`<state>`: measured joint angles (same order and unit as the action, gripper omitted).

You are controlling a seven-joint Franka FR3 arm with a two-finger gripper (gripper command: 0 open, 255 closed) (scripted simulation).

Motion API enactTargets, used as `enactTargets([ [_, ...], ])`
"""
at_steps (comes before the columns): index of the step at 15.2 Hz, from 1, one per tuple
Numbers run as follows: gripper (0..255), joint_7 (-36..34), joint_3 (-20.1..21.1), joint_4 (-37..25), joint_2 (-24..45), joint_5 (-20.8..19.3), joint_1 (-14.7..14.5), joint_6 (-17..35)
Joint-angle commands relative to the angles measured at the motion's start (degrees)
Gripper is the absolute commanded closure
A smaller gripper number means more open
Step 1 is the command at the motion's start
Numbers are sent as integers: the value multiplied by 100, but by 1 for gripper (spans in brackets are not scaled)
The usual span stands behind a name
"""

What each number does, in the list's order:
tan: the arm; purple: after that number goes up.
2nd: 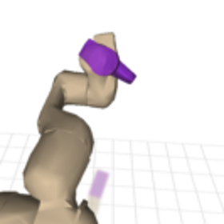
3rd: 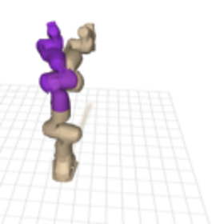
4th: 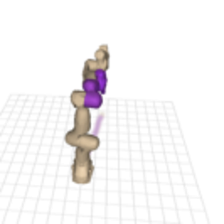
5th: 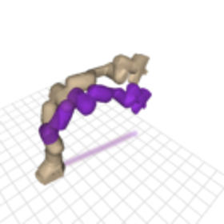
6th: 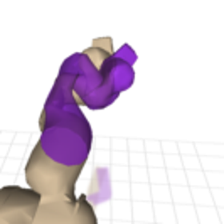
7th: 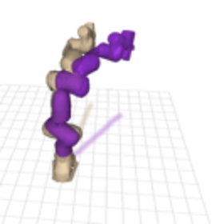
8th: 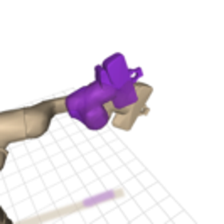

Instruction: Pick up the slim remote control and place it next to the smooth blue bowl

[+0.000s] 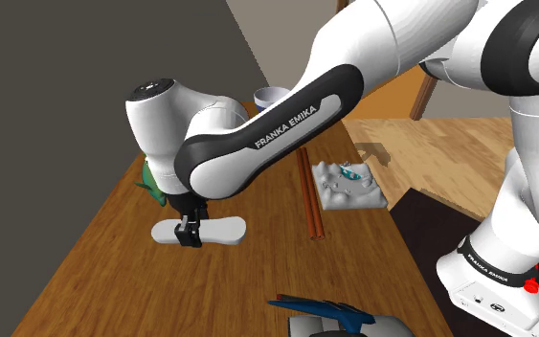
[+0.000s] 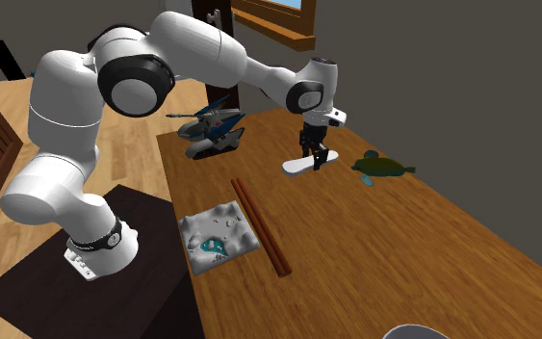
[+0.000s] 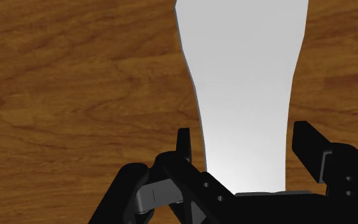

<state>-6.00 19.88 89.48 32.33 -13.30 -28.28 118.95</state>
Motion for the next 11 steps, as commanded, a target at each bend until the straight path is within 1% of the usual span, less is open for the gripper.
enactTargets([
  [1, 255, 0, 1, -1, -1, 0, 0, 0],
  [7, 255, 0, 1, 2, -1, 0, 0, 2],
  [11, 255, 37, 32, -120, -127, 54, 12, -238],
])
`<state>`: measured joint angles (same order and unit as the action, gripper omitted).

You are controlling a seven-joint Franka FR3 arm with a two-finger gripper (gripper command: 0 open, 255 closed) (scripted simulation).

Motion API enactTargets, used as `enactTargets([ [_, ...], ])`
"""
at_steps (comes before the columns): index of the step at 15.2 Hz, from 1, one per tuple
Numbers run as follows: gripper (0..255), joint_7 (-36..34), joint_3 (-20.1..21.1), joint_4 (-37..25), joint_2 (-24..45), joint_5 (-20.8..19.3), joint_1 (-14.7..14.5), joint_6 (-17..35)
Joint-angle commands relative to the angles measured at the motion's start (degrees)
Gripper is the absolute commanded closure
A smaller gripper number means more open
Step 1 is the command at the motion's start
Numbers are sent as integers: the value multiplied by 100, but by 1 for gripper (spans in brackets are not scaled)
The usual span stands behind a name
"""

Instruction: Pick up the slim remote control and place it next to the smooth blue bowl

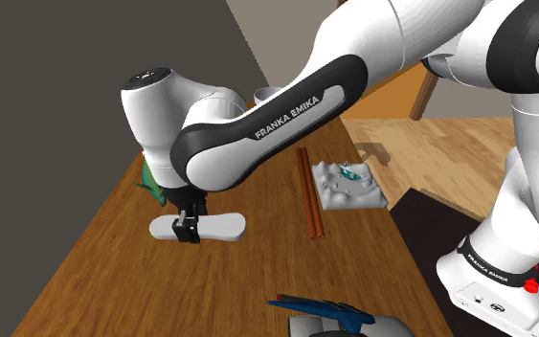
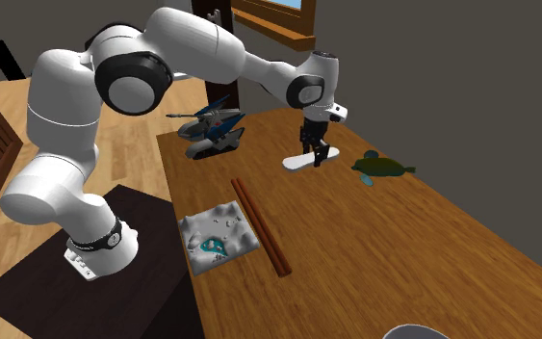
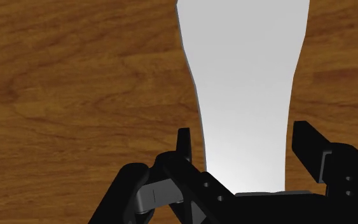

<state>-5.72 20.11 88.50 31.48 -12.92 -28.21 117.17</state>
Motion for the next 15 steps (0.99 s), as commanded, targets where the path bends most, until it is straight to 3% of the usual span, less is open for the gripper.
enactTargets([
  [1, 255, 17, 17, -55, -72, 29, 7, -122],
  [15, 255, 127, 91, -706, -362, 167, 0, -1042],
])
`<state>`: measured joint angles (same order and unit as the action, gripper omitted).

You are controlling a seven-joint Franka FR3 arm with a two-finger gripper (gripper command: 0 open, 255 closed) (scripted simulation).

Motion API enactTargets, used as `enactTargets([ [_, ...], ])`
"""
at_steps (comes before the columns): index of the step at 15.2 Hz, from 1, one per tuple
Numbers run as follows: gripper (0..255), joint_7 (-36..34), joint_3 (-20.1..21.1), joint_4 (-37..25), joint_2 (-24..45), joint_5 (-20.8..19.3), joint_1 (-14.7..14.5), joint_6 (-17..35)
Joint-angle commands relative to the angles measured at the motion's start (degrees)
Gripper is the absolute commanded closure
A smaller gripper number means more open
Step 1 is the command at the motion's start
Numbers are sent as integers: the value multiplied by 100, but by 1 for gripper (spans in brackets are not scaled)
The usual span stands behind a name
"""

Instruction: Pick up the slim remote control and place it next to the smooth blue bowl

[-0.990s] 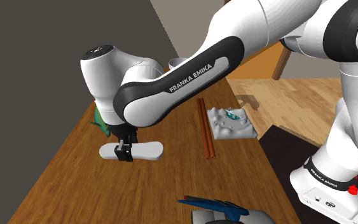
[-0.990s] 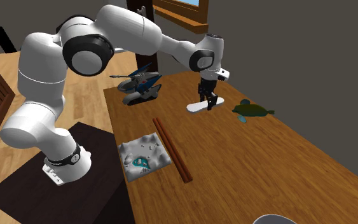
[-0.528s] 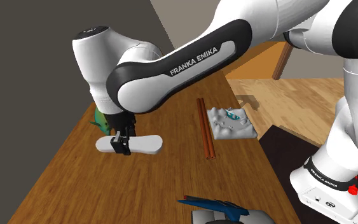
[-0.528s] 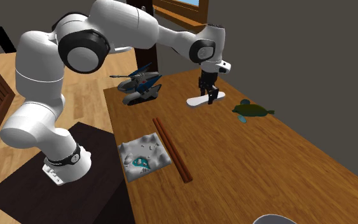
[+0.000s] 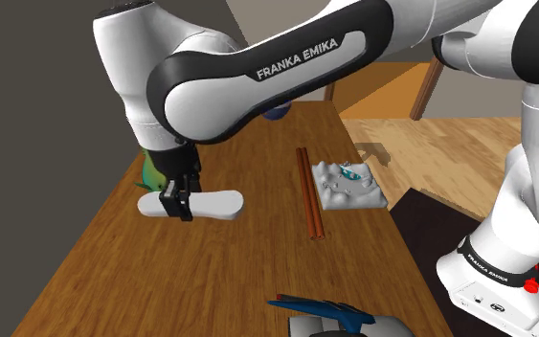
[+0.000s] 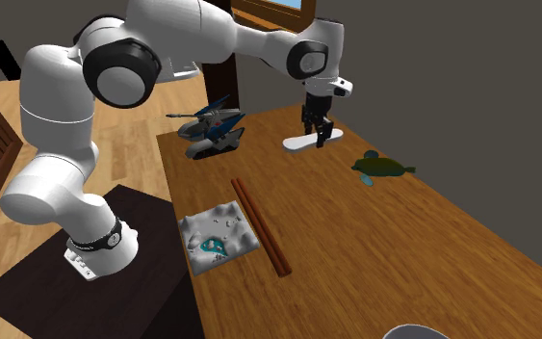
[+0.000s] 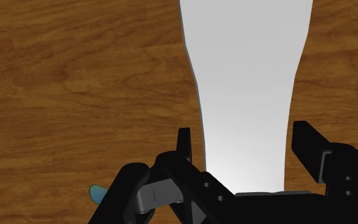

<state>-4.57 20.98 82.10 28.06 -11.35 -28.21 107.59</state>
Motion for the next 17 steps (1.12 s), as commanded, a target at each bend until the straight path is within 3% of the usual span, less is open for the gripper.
enactTargets([
  [1, 255, 20, 8, -126, -32, 16, -3, -155],
  [13, 255, 82, 35, -961, -60, 50, -81, -1007],
  [17, 255, 552, -54, -514, -370, 179, 362, -833],
])
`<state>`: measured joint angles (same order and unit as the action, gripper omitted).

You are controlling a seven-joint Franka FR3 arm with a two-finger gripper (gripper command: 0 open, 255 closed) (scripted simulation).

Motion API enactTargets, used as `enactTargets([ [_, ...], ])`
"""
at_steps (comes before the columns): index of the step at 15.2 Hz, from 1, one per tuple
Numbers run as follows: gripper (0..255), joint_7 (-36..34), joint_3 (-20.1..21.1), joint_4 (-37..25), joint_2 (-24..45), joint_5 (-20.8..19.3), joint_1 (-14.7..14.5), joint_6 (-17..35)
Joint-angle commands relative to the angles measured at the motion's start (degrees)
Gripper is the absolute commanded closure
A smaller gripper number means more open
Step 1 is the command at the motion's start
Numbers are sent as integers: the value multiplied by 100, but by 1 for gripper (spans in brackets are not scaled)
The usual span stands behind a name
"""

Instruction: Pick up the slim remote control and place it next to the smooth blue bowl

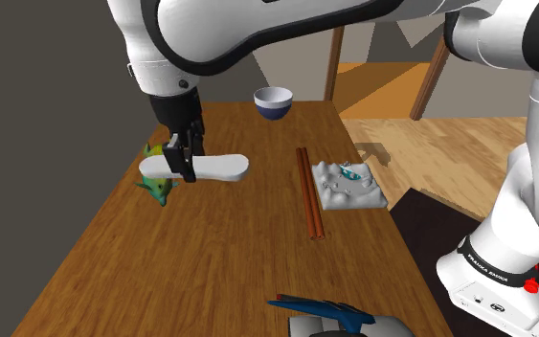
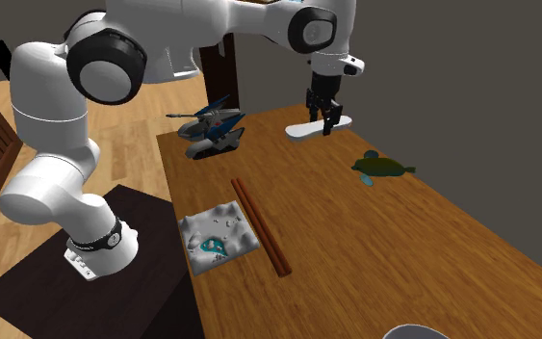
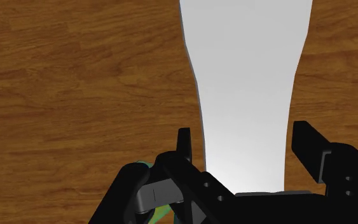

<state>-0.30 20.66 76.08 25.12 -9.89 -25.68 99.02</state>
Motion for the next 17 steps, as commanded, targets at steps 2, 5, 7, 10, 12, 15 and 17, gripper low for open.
enactTargets([
  [2, 255, 366, -78, 249, -192, 88, 314, 86],
  [5, 255, 731, -169, 420, -320, 157, 605, 155],
  [7, 255, 976, -237, 491, -376, 196, 787, 186],
  [10, 255, 1340, -343, 534, -416, 242, 1049, 210],
  [12, 255, 1581, -414, 521, -413, 265, 1218, 212],
  [15, 255, 1938, -521, 438, -365, 290, 1460, 195],
  [17, 255, 2172, -595, 340, -304, 301, 1614, 168],
])
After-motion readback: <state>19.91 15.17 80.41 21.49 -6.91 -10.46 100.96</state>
